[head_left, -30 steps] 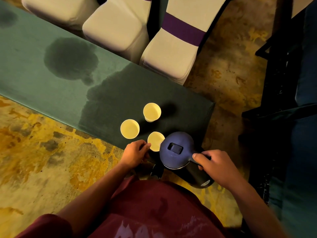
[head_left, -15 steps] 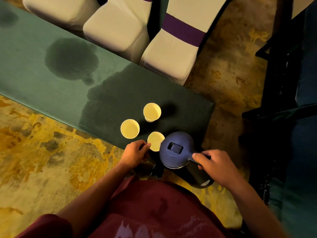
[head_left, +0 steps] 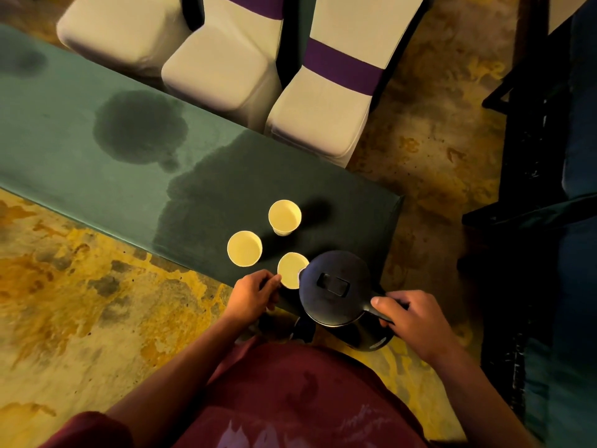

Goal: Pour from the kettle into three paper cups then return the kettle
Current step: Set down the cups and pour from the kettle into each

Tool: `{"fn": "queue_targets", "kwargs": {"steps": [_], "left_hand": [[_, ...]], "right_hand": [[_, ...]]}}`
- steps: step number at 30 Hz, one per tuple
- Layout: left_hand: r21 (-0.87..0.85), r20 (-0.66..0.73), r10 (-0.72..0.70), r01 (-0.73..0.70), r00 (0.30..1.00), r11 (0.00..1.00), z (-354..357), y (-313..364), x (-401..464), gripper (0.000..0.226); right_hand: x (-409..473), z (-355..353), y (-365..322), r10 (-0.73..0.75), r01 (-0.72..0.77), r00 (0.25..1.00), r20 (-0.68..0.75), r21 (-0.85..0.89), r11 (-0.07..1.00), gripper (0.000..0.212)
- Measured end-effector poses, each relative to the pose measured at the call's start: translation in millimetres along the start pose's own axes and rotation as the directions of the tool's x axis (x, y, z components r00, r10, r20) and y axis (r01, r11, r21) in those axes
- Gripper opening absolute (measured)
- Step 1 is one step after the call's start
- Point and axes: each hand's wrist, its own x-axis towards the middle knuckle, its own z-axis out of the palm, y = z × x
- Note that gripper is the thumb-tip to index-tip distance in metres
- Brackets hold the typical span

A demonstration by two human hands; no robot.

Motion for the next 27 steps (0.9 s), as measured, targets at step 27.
{"fn": "queue_targets", "kwargs": {"steps": [27], "left_hand": [[0.341,-0.334,0.316,-0.199,0.888,0.919,-73,65,84,0.04]], "right_hand": [[64,-35,-40,-0.048,0.073,0.987,-0.152,0.16,0.984,0.029]]}}
